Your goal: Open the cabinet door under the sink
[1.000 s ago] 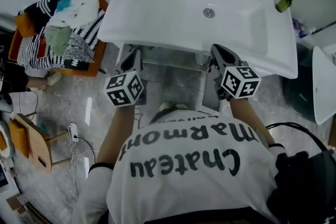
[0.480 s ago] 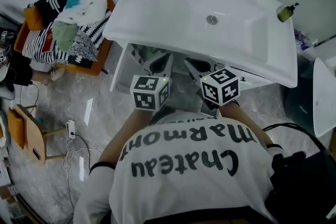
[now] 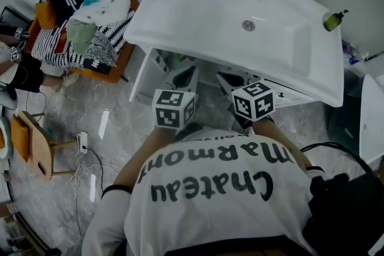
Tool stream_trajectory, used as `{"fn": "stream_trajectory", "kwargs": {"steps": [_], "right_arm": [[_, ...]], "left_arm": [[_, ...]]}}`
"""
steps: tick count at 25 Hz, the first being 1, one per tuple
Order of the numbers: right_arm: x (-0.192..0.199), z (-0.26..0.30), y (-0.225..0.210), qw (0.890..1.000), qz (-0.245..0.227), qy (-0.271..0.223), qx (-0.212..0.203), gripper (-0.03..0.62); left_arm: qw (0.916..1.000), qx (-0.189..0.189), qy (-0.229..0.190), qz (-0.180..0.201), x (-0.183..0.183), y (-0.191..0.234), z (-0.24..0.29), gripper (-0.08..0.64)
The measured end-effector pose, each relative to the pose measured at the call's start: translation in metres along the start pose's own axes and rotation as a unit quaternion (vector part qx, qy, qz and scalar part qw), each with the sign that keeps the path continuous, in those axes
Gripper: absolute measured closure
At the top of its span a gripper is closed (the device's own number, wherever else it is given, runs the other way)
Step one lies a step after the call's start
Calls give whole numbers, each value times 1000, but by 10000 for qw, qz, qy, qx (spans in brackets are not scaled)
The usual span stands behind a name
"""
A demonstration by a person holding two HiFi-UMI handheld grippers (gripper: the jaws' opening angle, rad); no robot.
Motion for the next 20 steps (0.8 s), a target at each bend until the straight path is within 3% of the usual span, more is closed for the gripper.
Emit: {"fn": "stream_trajectory", "kwargs": {"steps": [20], "right_arm": [[12,12,14,9997,-156,160,-102,581]], "left_arm": [[9997,-179,146,-108,20,14,-12,548]]}}
Point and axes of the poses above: the fingertips, and each gripper's own axes: z forward along the fingers, y to its left, x out of its underside, the point moved 2 cm from there along -z, backward along the fingers, and after that the axes turned 3 degrees about -y, right-handed, at the moved point
